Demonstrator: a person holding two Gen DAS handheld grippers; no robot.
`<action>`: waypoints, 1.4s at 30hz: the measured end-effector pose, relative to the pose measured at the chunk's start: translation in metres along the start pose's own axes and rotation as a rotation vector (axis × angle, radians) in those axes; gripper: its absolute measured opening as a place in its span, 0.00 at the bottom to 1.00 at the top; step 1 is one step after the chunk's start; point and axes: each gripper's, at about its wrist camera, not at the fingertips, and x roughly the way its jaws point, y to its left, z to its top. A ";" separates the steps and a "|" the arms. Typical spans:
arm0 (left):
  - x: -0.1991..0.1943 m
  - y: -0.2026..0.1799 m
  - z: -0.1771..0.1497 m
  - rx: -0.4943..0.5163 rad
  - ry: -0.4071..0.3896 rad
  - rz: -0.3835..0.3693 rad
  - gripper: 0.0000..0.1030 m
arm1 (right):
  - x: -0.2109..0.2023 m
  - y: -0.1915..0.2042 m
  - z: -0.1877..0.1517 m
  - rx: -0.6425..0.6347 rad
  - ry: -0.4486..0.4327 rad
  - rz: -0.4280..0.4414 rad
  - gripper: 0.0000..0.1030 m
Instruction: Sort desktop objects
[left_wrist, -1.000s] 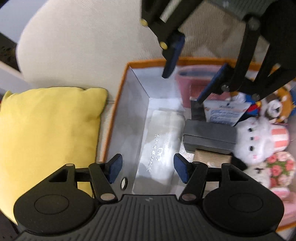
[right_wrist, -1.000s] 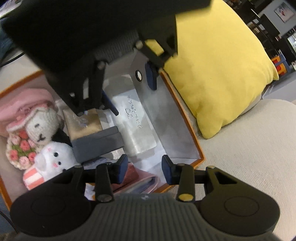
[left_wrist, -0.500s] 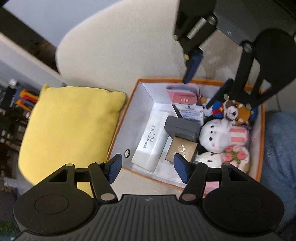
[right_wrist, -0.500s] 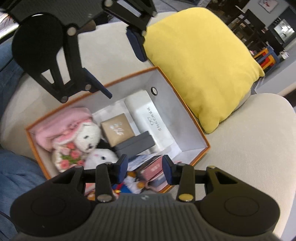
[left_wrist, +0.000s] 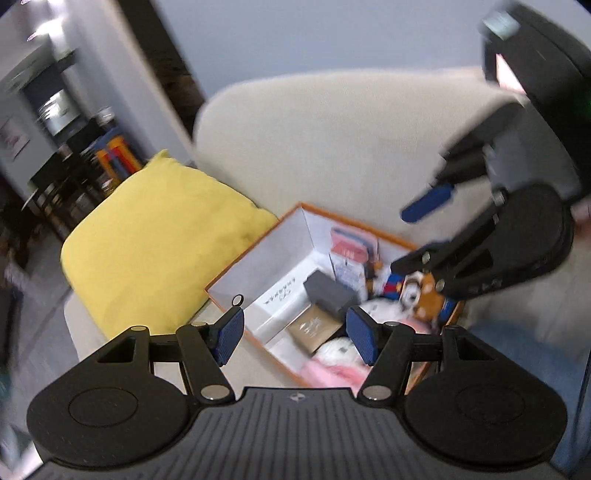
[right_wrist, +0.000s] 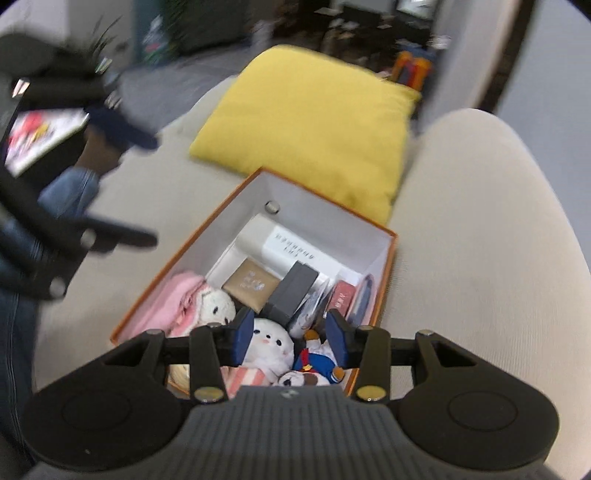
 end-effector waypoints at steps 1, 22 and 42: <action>-0.005 -0.001 -0.004 -0.054 -0.022 0.004 0.70 | -0.006 0.002 -0.006 0.035 -0.032 -0.022 0.49; 0.023 -0.044 -0.090 -0.558 -0.116 0.196 0.76 | 0.022 0.042 -0.114 0.363 -0.256 -0.237 0.54; 0.073 -0.059 -0.097 -0.582 0.024 0.272 0.82 | 0.061 0.035 -0.121 0.387 -0.178 -0.170 0.59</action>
